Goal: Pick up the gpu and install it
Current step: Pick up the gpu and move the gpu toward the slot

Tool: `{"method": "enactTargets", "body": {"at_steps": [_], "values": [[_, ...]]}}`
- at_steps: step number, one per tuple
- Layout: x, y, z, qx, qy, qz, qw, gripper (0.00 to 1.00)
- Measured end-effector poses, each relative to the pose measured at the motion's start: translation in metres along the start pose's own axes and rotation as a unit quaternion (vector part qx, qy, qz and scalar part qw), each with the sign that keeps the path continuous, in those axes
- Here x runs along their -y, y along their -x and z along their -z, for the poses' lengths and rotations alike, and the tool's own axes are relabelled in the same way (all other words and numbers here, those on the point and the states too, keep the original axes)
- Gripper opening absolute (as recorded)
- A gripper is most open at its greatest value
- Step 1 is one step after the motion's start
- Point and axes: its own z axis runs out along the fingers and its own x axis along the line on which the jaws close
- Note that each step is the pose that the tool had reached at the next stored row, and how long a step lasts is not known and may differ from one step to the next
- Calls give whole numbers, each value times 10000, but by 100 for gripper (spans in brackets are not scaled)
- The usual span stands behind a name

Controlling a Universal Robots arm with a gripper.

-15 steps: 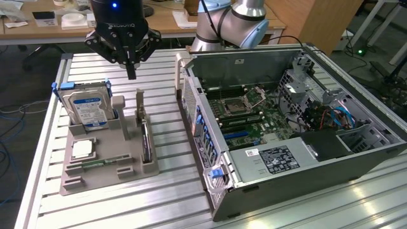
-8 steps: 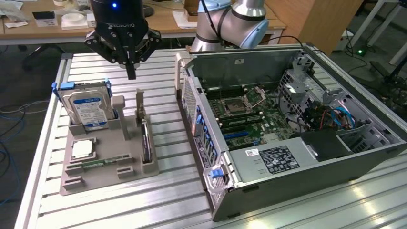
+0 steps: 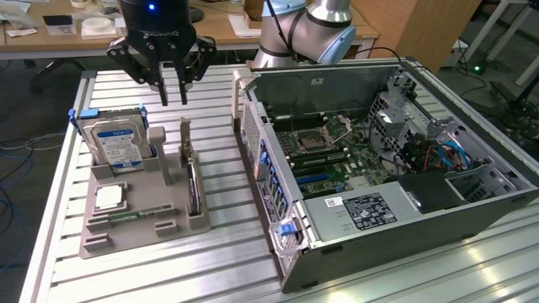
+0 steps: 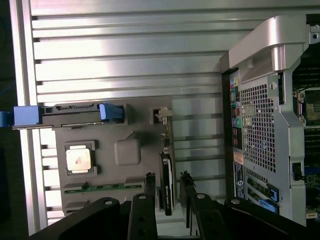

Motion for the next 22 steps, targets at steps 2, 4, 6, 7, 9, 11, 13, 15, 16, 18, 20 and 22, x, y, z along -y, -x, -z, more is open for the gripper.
{"method": "enactTargets", "body": {"at_steps": [2, 4, 6, 7, 9, 11, 13, 15, 16, 18, 20, 22], "values": [[0, 0, 0, 0, 0, 0, 10000, 35], [0, 0, 0, 0, 0, 0, 10000, 47], [0, 0, 0, 0, 0, 0, 10000, 53], [0, 0, 0, 0, 0, 0, 10000, 58], [0, -1, 0, 0, 0, 0, 10000, 58], [0, -1, 0, 0, 0, 0, 10000, 65], [1, -1, 0, 0, 0, 0, 10000, 65], [15, -2, -3, 0, -1, 12, 10000, 65], [22, 0, -6, -1, -1, 22, 10000, 65], [38, 1, -18, -1, 0, 43, 10000, 65], [53, 2, -29, -3, 0, 65, 10000, 65], [64, 3, -44, -3, 1, 79, 10000, 65]]}}
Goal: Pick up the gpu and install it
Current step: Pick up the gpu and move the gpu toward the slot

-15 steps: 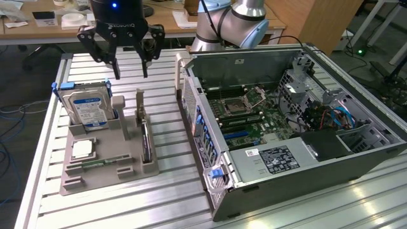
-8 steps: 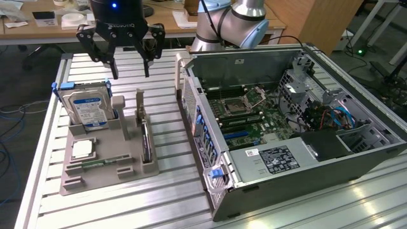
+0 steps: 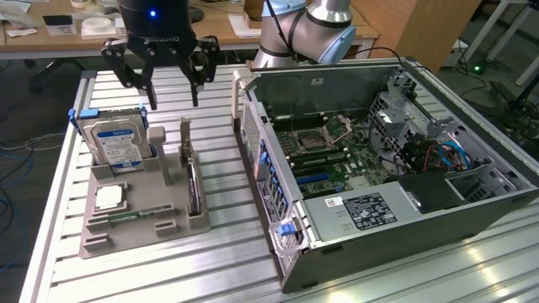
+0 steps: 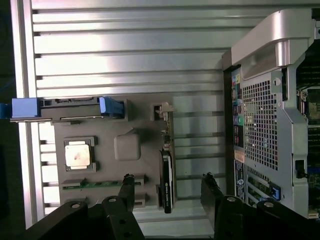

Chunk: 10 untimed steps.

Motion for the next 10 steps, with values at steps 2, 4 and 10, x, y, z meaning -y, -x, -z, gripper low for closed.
{"method": "enactTargets", "body": {"at_steps": [2, 4, 10], "values": [[8, 0, -16, -1, 0, 12, 10000, 65], [13, -1, -32, -1, 1, 22, 10000, 65], [26, -1, -83, -3, 1, 49, 10000, 65]]}}
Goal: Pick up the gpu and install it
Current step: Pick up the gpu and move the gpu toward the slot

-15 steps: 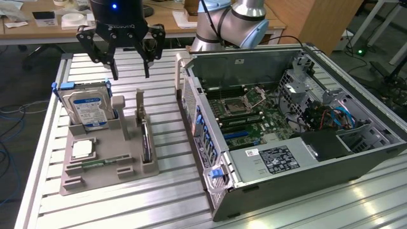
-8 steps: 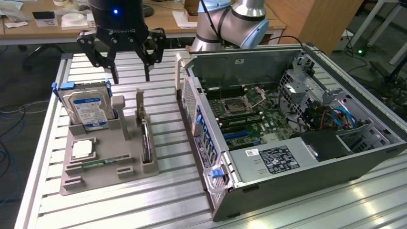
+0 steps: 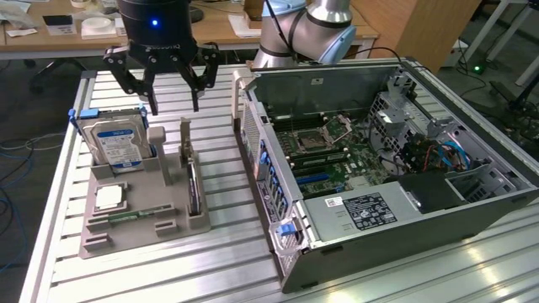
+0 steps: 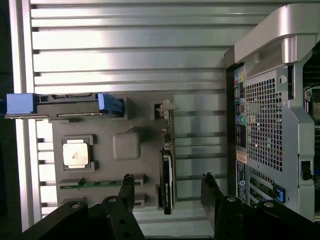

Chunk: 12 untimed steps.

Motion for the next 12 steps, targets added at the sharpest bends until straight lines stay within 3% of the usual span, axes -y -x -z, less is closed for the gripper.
{"method": "enactTargets", "body": {"at_steps": [12], "values": [[22, -1, -108, -2, 1, 41, 10000, 65]]}}
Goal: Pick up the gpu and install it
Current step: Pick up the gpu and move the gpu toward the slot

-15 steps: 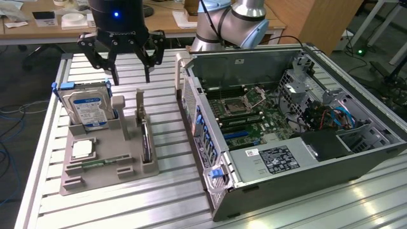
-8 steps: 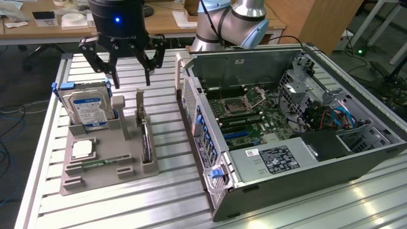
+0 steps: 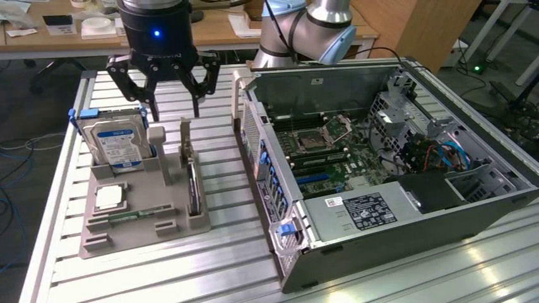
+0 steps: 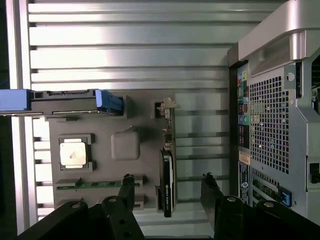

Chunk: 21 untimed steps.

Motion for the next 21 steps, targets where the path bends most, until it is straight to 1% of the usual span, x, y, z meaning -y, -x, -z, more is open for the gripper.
{"method": "enactTargets", "body": {"at_steps": [12, 21], "values": [[27, -2, -129, -2, 1, 38, 10000, 65], [42, -3, -202, -3, 1, 50, 10000, 65]]}}
